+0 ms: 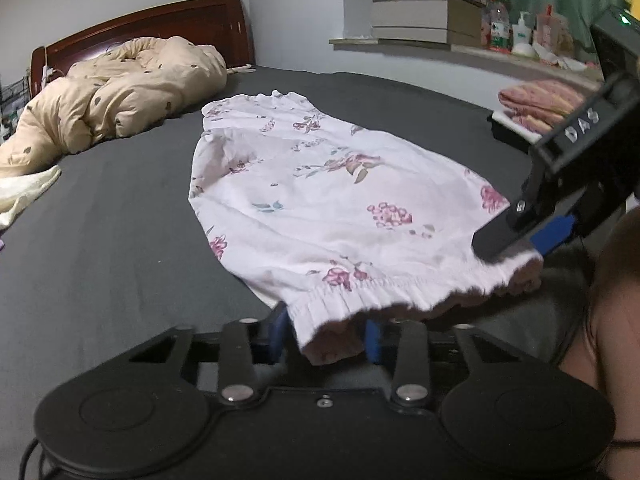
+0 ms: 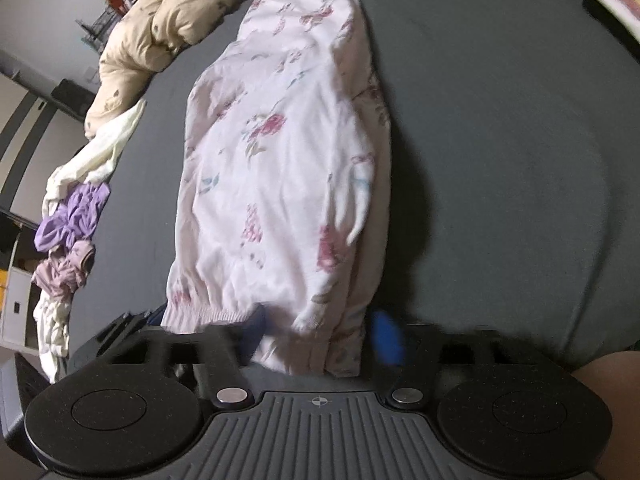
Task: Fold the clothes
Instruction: 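Hold the stacked hems with the right gripper while the left gripper pinches the hem edge, then open the right gripper and release the trouser hems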
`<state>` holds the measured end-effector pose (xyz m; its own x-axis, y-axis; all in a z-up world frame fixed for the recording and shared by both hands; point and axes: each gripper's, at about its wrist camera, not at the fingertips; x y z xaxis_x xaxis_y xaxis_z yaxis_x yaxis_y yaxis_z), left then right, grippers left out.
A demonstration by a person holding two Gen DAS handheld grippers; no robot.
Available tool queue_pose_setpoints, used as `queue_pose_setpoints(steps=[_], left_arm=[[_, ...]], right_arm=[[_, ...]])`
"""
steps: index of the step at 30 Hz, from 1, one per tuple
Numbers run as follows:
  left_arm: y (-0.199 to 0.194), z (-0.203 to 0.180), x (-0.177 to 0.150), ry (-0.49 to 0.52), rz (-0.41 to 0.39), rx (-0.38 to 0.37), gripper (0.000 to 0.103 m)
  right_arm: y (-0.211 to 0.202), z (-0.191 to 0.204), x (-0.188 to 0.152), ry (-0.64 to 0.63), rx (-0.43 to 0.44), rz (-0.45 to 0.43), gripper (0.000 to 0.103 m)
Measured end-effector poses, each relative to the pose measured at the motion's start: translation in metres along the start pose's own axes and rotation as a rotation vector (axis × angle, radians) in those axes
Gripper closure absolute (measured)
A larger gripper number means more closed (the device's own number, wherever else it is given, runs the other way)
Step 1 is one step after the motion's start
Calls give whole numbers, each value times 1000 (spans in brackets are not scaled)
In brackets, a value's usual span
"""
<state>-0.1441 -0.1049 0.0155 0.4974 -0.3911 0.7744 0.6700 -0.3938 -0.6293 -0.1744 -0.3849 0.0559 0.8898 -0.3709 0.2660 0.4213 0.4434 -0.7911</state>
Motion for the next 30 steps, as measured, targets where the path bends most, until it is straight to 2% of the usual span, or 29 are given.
queue_pose_setpoints(steps=[1,2,3,7,12,16,19,22,25,27,29,30], left_arm=[[0,0,1,1,-1,1,82],[0,0,2,2,-3,1,87],[0,0,2,2,-4,2,91],[-6,3,6,38,2,18,94],[-37,11,6,82,13,42,94],[-61,17,6,118,23,61,94],[-71,13,0,157,53,69,94],[-69,12,-12,163,80,78,94],[-65,19,-18,104,110,51,90],[-65,25,-20,58,125,30,83],[-74,36,-21,15,135,14,76],[-80,42,-21,-6,140,10,73]], right_arm=[[2,0,-2,5,2,-5,68],[3,0,-3,2,5,-7,74],[3,0,-3,-1,10,-7,75],[0,4,-6,-5,42,7,84],[-8,25,-15,-76,96,49,85],[-8,36,-33,-82,129,97,85],[-3,37,-47,-61,118,125,84],[4,38,-53,-60,68,114,84],[5,36,-55,-49,25,116,67],[0,35,-56,-53,1,114,48],[-11,35,-58,-71,-31,98,40],[-18,35,-58,-87,-48,89,40]])
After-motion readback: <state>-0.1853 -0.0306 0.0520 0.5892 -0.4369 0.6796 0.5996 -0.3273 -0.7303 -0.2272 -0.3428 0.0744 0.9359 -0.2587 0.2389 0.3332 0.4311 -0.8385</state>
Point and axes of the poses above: each gripper's, at about its wrist camera, not at the fingertips, and y roughly the way its jaws point, z to its left, x to its top
